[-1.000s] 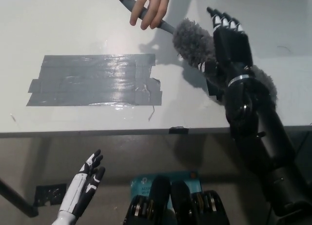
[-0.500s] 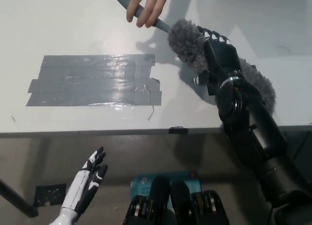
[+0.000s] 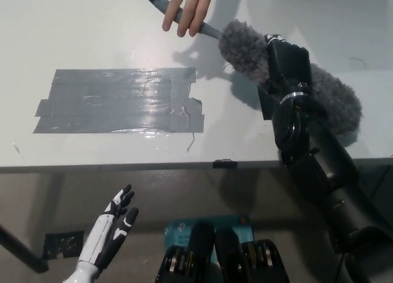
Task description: A person hands a grey duster to the robot and the robot grabs it with its right hand and places it on the black marked spot infron tof it on the desk
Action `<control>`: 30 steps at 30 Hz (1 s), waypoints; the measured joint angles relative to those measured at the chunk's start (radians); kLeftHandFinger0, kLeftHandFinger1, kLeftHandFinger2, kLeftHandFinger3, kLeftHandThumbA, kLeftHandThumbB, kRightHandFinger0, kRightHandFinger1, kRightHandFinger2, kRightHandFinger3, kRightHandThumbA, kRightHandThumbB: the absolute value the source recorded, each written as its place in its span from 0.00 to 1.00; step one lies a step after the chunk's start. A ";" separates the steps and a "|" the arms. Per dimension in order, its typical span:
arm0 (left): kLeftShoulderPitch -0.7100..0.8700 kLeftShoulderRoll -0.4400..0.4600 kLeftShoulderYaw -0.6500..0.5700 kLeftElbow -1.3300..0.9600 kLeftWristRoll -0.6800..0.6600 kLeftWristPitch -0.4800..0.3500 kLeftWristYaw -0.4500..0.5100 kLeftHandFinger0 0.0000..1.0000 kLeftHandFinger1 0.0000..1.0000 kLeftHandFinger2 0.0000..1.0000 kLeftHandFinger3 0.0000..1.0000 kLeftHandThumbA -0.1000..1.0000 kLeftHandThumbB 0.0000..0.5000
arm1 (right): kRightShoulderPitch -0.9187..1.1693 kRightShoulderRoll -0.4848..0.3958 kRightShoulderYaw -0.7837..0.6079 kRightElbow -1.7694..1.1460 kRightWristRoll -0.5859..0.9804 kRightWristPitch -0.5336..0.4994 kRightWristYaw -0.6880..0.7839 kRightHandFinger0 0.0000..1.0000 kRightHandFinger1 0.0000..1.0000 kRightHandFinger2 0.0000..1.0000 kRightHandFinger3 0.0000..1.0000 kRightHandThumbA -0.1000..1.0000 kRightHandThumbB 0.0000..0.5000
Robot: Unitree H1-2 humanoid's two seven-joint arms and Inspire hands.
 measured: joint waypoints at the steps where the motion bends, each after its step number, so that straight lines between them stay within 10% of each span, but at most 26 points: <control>1: 0.000 0.000 0.000 0.000 0.000 0.000 -0.002 1.00 1.00 1.00 1.00 0.95 0.19 | 0.001 -0.003 0.000 -0.001 0.000 -0.008 -0.011 0.00 0.48 0.89 1.00 0.00 0.31; 13: -0.005 0.002 0.000 -0.001 0.002 0.000 -0.003 1.00 1.00 1.00 1.00 0.95 0.20 | -0.006 -0.097 0.046 0.032 -0.001 -0.091 -0.115 0.00 0.41 0.85 0.83 0.00 0.38; 19: -0.005 0.002 0.000 -0.001 0.001 0.001 -0.004 1.00 1.00 1.00 1.00 0.94 0.21 | -0.021 -0.138 0.098 0.166 0.009 -0.147 -0.097 0.06 0.59 0.99 0.89 0.00 0.34; 21: -0.005 0.002 0.000 -0.001 0.001 0.001 -0.004 1.00 1.00 1.00 1.00 0.94 0.21 | -0.028 -0.144 0.099 0.201 0.023 -0.166 -0.075 0.32 0.78 1.00 1.00 0.12 0.60; 22: -0.005 0.002 0.000 -0.001 0.001 0.001 -0.004 1.00 1.00 1.00 1.00 0.94 0.21 | -0.034 -0.149 0.098 0.225 0.040 -0.176 -0.045 0.68 1.00 1.00 1.00 0.44 0.80; 23: -0.005 0.002 0.000 -0.001 0.001 0.001 -0.004 1.00 1.00 1.00 1.00 0.95 0.22 | -0.036 -0.152 0.097 0.237 0.048 -0.180 -0.027 1.00 1.00 1.00 1.00 0.54 0.85; 24: -0.005 0.002 0.000 0.000 0.001 0.001 -0.004 1.00 1.00 1.00 1.00 0.95 0.22 | -0.037 -0.154 0.096 0.244 0.057 -0.181 -0.004 1.00 1.00 1.00 1.00 0.59 0.99; 30: -0.004 0.002 0.000 0.004 0.001 0.003 -0.004 1.00 1.00 1.00 1.00 0.97 0.21 | -0.032 -0.156 0.097 0.249 0.097 -0.173 0.134 1.00 1.00 1.00 1.00 0.65 1.00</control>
